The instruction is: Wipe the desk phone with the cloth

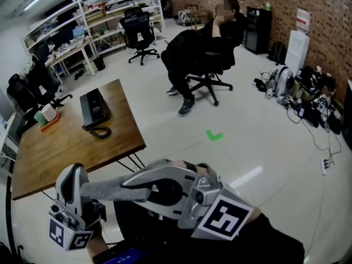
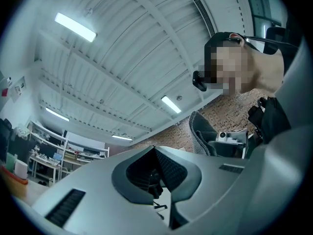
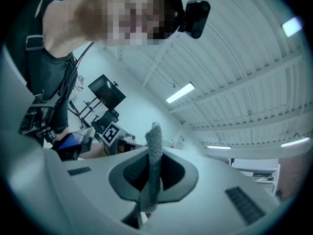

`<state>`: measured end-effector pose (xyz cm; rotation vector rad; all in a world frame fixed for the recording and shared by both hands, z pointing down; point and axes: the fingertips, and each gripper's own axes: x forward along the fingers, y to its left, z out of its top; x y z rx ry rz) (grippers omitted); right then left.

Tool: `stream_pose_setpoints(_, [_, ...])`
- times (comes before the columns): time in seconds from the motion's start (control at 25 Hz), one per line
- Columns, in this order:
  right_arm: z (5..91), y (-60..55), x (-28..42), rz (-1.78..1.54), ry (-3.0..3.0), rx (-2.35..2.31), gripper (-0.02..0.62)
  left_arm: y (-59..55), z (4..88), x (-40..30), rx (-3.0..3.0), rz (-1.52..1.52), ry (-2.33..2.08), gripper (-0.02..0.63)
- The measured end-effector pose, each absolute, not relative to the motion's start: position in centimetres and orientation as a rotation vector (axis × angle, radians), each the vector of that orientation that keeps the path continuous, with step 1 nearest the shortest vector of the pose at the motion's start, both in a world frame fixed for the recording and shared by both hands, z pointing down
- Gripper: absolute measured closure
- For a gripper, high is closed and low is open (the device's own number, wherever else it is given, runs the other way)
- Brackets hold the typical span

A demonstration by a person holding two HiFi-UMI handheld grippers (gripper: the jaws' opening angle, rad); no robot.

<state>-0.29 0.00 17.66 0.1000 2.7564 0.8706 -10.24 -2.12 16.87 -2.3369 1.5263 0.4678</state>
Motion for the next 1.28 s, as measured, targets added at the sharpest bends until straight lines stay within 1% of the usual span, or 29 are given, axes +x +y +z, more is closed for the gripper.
stream_pose_setpoints(0.16, [17.6, -2.2, -3.6, 0.902, 2.753, 0.071, 0.571, -4.0, 17.2, -15.3, -2.299, 0.384, 1.546, 0.614])
stream_pose_setpoints(0.28, [18.3, -3.9, -6.8, 0.914, 2.774, 0.080, 0.571, -5.7, 17.8, -19.6, -2.277, 0.379, 1.599, 0.614])
stream_pose_setpoints(0.52, [20.7, -9.3, -13.9, 0.927, 2.874, 0.078, 0.571, -11.5, 21.0, -30.0, -2.285, 0.289, 1.742, 0.614])
stream_pose_setpoints(0.64, [20.5, -13.8, -18.5, 0.971, 2.879, 0.043, 0.571, -16.1, 23.1, -35.7, -2.337, 0.232, 1.818, 0.614])
stream_pose_setpoints(0.76, [23.3, -20.5, -24.1, 0.851, 3.108, -0.070, 0.571, -20.7, 25.7, -41.3, -2.390, 0.209, 1.904, 0.614])
stream_pose_setpoints(0.88, [25.6, -26.6, -30.1, 0.902, 3.260, -0.111, 0.571, -25.1, 28.0, -45.9, -2.430, 0.160, 1.992, 0.614])
stream_pose_setpoints(1.08, [29.5, -33.8, -37.2, 0.958, 3.442, -0.178, 0.571, -29.6, 32.1, -48.2, -2.478, 0.065, 2.059, 0.614])
stream_pose_setpoints(1.28, [30.5, -38.5, -43.6, 1.014, 3.497, -0.253, 0.571, -30.7, 33.6, -49.3, -2.399, 0.057, 2.105, 0.614])
